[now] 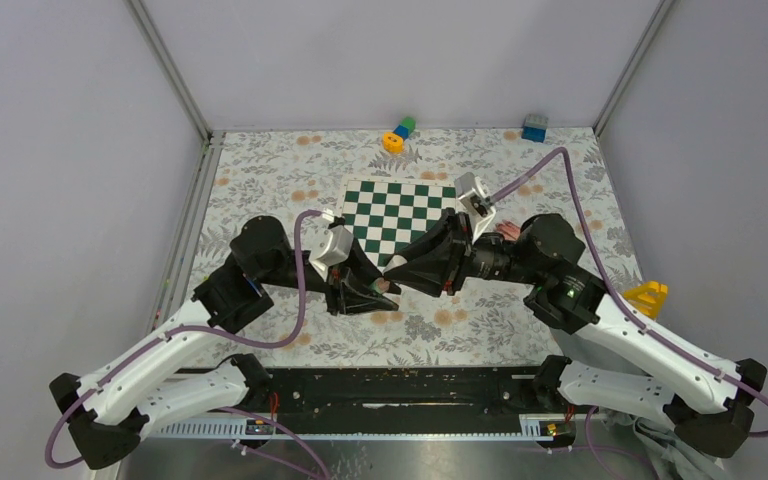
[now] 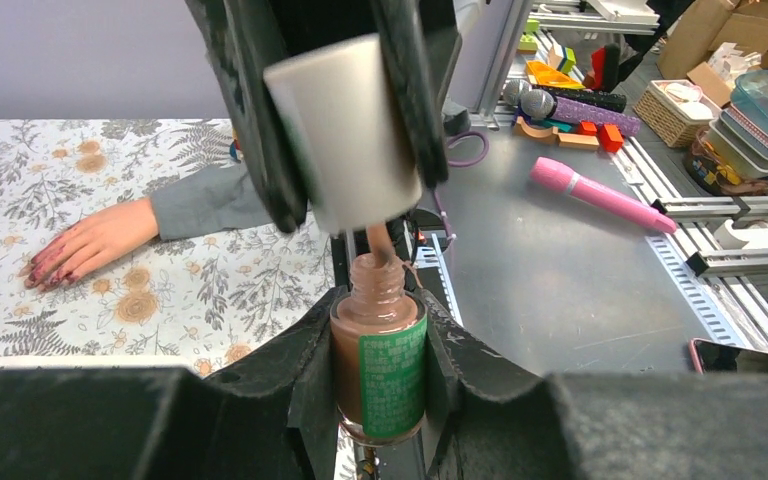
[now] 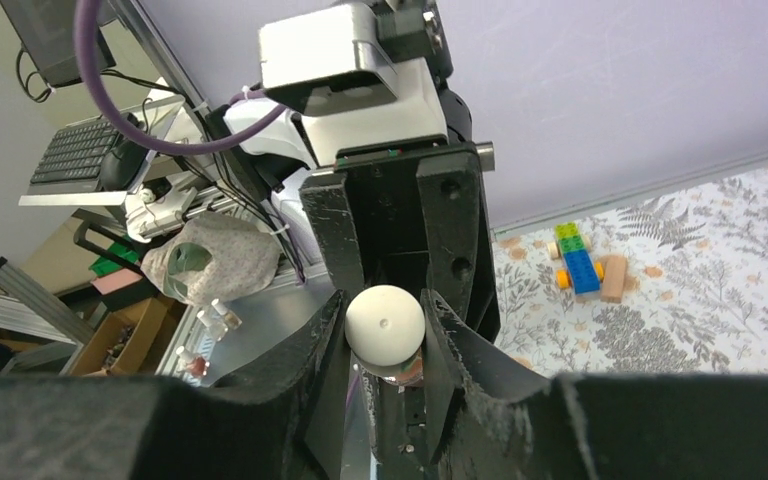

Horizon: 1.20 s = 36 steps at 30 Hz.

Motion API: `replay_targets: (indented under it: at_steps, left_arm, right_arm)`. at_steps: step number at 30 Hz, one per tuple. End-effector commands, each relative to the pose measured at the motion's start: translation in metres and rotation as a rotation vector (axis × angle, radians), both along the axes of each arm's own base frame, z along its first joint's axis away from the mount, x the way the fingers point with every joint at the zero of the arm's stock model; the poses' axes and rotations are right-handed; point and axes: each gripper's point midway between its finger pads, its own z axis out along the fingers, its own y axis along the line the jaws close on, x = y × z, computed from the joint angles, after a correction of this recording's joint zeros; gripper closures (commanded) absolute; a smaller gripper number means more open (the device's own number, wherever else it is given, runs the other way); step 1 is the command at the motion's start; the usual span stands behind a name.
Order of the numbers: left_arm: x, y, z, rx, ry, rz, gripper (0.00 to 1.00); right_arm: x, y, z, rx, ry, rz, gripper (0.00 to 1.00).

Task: Paint the nails
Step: Unscrew the nail polish bottle.

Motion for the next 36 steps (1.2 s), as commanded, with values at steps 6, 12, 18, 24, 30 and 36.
replay_targets:
  at_steps: [6,12,18,24,30,36]
  left_arm:
    - [-0.004,0.000,0.003,-0.010,-0.014,-0.027,1.00]
    - [-0.001,0.000,0.003,-0.007,-0.019,-0.003,1.00]
    - [-0.003,0.001,0.005,-0.020,-0.030,-0.008,1.00]
    - [-0.004,0.002,0.006,-0.026,-0.034,-0.014,1.00]
    - [-0.002,0.002,0.007,-0.031,-0.036,0.004,1.00]
    - [0.002,0.002,0.008,-0.035,-0.036,0.031,1.00]
  right_arm:
    - [-0.006,-0.015,0.035,0.111,-0.110,-0.028,1.00]
    - [-0.001,-0.020,0.035,0.126,-0.108,-0.071,1.00]
    - [0.003,-0.025,0.032,0.122,-0.105,-0.116,1.00]
    - [0.004,-0.023,0.029,0.113,-0.099,-0.114,1.00]
    - [0.004,-0.020,0.026,0.102,-0.095,-0.102,1.00]
    - [0.004,-0.018,0.022,0.090,-0.088,-0.094,1.00]
